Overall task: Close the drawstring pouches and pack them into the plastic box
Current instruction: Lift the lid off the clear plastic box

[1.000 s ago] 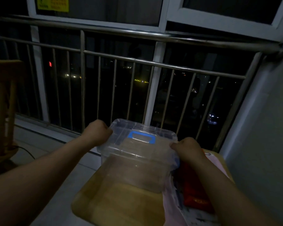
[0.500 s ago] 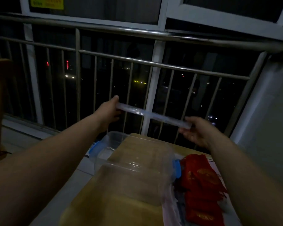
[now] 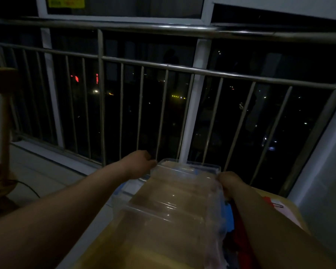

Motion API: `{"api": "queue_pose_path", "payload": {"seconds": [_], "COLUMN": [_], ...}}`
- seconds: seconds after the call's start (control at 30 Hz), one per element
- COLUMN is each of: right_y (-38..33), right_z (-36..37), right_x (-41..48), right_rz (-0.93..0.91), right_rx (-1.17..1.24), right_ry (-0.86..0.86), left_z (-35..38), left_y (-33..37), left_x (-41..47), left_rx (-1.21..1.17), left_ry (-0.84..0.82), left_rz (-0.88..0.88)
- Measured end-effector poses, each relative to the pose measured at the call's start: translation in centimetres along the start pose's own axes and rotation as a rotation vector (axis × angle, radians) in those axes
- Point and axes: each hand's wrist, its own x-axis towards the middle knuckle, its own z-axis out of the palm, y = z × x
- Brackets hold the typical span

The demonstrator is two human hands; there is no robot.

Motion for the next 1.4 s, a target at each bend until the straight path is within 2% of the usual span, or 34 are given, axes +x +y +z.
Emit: {"api": "queue_pose_path", "payload": {"seconds": [0.17,0.27,0.4,0.53,0.7,0.8,0.93,1.1,1.23,1.4], "right_y": [-0.3,-1.5,-2.2,-1.1,2.1,3.5,4.4,4.9,5.5,5.4], "right_z": [-0.9,-2.5,-3.9,-4.7,-2.4,-1.1,-0.1,1.5,1.5,0.5], "right_x": [-1.5,-6.0,-11.4,-16.5,-21.0,-23.8,-26.4,-28.1,-28.6,-28.8], "right_rz": [-0.001,-0.071,-0.245,-0.441,-0.521,-0.58,-0.559,-0.51,-0.503,-0.504], "right_rx": [0.005,0.08,0.046,-0.156,-0.357,-0.483,-0.444,-0.353,-0.321,-0.302], "right_ry": [-0.066,-0.064,-0.067,0.027,-0.019,0.032,0.06,-0.053,-0.068,-0.115], "left_z": [-0.5,-0.3,-0.6,-1.7,-1.8,-1.9,-1.4,-0.8,1.4,2.3], "left_y": [0.1,-0.5,-2.3,-2.0,-1.8,-2.5,-3.6,-2.5,-0.2,0.0], "left_x": [-0.1,-0.6,-1.8,-4.9,-9.1,-11.6,-14.5,-16.3,-16.8,-16.8], "left_rx": [0.182,0.308,0.392,0.363,0.323,0.287,0.247,0.192,0.122,0.053], "left_ry": [-0.019,-0.003,0.064,0.131,0.173,0.171,0.195,0.227,0.2,0.282], "left_rz": [0.026,0.063,0.028,-0.055,-0.122,-0.121,-0.143,-0.171,-0.128,-0.136]}}
